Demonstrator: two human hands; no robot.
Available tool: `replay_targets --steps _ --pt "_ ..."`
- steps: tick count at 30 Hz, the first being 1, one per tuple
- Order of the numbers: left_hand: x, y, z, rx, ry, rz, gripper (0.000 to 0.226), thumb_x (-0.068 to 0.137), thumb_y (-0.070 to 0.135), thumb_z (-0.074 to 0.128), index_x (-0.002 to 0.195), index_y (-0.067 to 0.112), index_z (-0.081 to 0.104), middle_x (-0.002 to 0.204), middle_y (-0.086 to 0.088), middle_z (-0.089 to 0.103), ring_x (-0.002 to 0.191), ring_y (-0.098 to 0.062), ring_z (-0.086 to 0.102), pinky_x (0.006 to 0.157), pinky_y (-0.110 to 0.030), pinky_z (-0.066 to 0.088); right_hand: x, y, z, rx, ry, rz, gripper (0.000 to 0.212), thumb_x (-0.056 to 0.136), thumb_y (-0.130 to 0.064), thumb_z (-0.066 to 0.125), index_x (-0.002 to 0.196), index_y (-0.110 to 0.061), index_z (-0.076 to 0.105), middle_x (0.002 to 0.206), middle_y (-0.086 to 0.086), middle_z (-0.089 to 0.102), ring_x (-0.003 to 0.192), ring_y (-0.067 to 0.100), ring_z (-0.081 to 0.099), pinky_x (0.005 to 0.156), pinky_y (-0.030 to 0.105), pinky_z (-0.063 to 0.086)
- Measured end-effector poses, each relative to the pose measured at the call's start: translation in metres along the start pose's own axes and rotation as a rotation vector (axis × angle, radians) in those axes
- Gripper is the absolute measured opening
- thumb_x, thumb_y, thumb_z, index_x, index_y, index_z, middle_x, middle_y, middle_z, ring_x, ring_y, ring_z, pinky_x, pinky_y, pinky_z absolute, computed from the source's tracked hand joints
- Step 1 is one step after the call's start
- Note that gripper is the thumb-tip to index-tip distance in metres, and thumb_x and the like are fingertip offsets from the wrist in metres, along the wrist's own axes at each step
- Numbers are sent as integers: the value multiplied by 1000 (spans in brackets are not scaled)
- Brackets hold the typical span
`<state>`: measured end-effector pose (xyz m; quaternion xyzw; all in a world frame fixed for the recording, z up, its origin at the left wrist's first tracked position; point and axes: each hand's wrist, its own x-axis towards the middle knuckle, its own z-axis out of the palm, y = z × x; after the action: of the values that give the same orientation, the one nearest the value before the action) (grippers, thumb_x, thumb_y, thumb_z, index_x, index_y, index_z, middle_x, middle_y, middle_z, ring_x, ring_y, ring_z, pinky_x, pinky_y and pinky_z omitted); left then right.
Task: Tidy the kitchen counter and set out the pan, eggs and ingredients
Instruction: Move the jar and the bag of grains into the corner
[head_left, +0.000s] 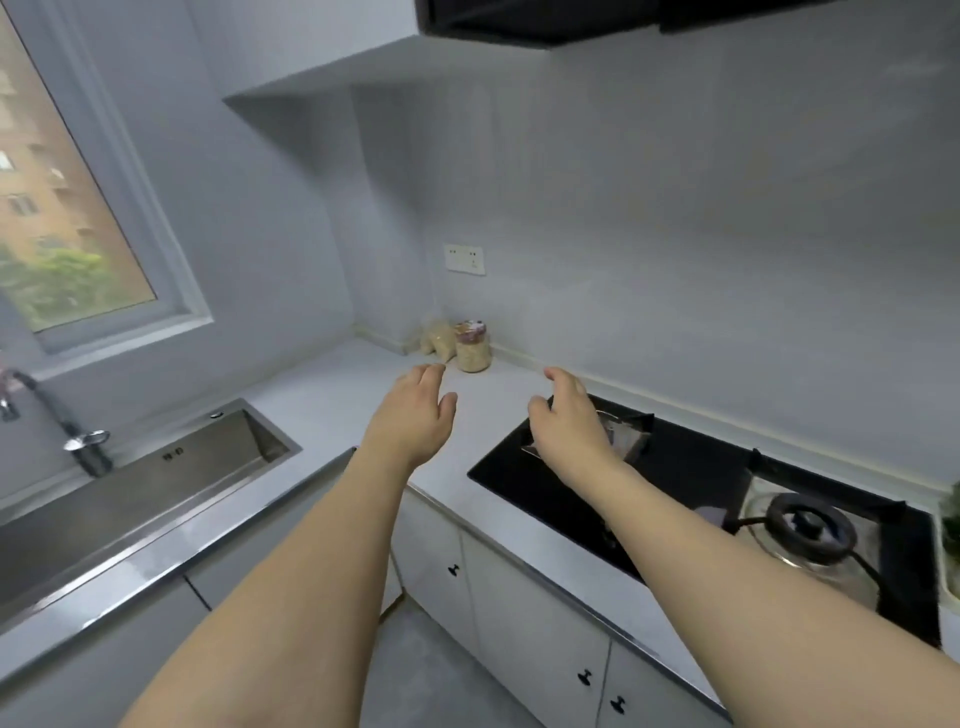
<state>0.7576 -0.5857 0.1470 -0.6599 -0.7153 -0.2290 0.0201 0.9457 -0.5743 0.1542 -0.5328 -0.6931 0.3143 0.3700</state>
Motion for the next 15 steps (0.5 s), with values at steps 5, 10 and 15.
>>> replay_targets --steps 5,10,15 --pt "8 -88 -14 -20 3 -50 49 102 28 36 145 7 33 149 -9 37 136 -26 33 108 -35 30 24 -39 77 -4 -32 -53 46 97 -18 36 143 -12 32 149 5 32 129 20 39 100 27 29" --pt "21 -152 -18 -53 5 -97 49 102 29 37 146 8 33 151 -7 35 137 -25 34 108 -36 31 45 -56 133 -3 -76 -17 51 97 -20 36 147 -15 27 153 2 27 133 20 37 109 32 29" --pt "44 -181 -9 -106 -2 -131 49 102 30 37 146 9 32 152 -6 33 137 -25 33 108 -38 31 69 -55 158 -12 -96 20 51 98 -21 35 148 -17 26 154 -1 25 130 18 40 100 27 31"
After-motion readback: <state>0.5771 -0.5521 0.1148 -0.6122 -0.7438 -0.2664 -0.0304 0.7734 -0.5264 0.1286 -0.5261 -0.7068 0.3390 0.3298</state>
